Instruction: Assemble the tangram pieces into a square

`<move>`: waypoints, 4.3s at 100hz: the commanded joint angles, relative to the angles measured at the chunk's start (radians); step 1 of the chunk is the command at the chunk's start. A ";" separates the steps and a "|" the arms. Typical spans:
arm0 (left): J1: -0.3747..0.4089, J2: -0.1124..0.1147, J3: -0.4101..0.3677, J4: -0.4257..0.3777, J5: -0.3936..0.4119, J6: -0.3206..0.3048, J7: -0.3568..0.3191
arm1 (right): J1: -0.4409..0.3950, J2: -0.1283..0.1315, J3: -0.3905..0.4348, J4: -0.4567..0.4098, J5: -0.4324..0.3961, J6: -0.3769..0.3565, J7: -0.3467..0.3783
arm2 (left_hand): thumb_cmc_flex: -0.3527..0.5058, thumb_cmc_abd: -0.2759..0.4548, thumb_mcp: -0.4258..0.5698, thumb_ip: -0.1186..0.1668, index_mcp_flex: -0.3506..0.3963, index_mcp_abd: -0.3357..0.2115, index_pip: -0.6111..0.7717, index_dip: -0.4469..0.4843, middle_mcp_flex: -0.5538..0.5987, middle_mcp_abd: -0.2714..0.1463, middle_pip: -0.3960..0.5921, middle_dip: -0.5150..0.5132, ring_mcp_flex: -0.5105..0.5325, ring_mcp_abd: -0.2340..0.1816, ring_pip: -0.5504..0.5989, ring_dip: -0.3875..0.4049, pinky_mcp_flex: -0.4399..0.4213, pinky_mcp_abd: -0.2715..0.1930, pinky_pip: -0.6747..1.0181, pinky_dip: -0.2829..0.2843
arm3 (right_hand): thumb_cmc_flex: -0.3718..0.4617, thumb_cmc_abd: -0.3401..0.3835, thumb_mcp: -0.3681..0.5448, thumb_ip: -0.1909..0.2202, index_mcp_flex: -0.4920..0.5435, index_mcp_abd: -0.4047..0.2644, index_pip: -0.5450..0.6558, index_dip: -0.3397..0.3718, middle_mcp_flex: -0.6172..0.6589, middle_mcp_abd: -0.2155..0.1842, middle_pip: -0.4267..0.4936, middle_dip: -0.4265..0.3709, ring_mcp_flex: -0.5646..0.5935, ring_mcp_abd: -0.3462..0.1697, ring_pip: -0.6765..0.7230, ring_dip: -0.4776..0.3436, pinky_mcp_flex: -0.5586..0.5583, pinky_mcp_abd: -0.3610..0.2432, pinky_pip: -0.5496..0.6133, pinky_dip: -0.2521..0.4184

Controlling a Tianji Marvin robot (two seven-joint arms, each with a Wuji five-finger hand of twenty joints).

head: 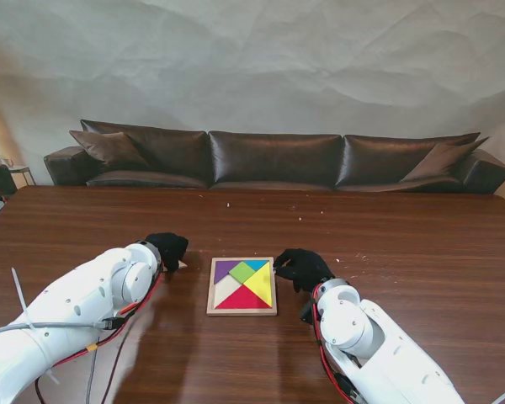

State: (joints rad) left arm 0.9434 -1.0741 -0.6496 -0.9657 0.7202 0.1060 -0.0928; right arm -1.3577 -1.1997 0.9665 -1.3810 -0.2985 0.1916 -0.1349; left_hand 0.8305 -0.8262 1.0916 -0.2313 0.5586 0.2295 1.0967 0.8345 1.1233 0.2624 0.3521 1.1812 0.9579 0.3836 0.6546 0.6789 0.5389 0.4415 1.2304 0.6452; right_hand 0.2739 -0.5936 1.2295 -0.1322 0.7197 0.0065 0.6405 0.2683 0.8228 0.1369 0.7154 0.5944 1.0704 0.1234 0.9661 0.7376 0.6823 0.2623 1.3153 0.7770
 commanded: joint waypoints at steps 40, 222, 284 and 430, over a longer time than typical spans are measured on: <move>0.071 -0.009 -0.014 0.079 -0.022 -0.050 0.003 | -0.001 -0.003 -0.005 0.001 0.001 -0.003 0.017 | 0.153 0.038 -0.097 0.051 0.166 -0.007 0.331 0.157 -0.044 -0.092 0.285 0.083 0.140 -0.133 -0.171 -0.051 0.190 -0.068 -0.053 -0.158 | -0.007 0.012 -0.017 0.031 -0.008 0.003 0.008 -0.003 -0.031 0.023 0.010 -0.019 -0.017 0.004 0.016 -0.001 -0.139 0.009 0.024 0.029; 0.126 -0.026 -0.168 0.007 -0.073 -0.082 0.034 | 0.009 -0.003 -0.012 0.016 0.012 -0.008 0.028 | 0.240 0.027 -0.119 0.054 0.155 -0.048 0.283 0.101 -0.177 -0.075 0.383 0.171 0.184 -0.169 -0.051 0.176 0.208 -0.233 0.188 -0.021 | -0.008 0.029 -0.022 0.033 -0.008 0.002 0.009 -0.003 -0.034 0.023 0.011 -0.019 -0.016 0.003 0.017 -0.002 -0.135 0.009 0.027 0.028; 0.155 -0.016 -0.229 -0.056 -0.061 -0.099 0.008 | 0.012 -0.003 -0.013 0.021 0.012 -0.012 0.030 | 0.245 0.030 -0.119 0.054 0.162 -0.043 0.293 0.088 -0.171 -0.073 0.384 0.172 0.184 -0.166 -0.041 0.175 0.229 -0.245 0.220 -0.003 | -0.007 0.033 -0.023 0.034 -0.009 0.003 0.010 -0.004 -0.036 0.024 0.011 -0.020 -0.017 0.004 0.017 -0.003 -0.135 0.008 0.028 0.027; 0.186 -0.009 -0.284 -0.148 -0.063 -0.087 -0.038 | 0.013 -0.003 -0.015 0.025 0.017 -0.014 0.032 | 0.251 0.046 -0.129 0.051 0.152 -0.043 0.264 0.041 -0.180 -0.076 0.317 0.153 0.182 -0.184 -0.058 0.170 0.208 -0.238 0.183 -0.017 | -0.007 0.039 -0.025 0.035 -0.009 0.005 0.012 -0.005 -0.038 0.027 0.015 -0.020 -0.014 0.003 0.019 -0.004 -0.130 0.005 0.030 0.025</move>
State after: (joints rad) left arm 1.1302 -1.0831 -0.9281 -1.0943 0.6636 0.0200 -0.1024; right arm -1.3424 -1.1998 0.9555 -1.3551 -0.2820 0.1821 -0.1188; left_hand 1.0199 -0.7833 0.9274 -0.2003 0.6990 0.1826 1.3489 0.8741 0.9168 0.2281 0.6530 1.3361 1.1150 0.2287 0.5971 0.8437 0.7232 0.2408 1.4057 0.6342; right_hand 0.2739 -0.5807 1.2256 -0.1241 0.7197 0.0080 0.6405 0.2683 0.8105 0.1387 0.7176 0.5844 1.0703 0.1235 0.9682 0.7376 0.6821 0.2623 1.3153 0.7770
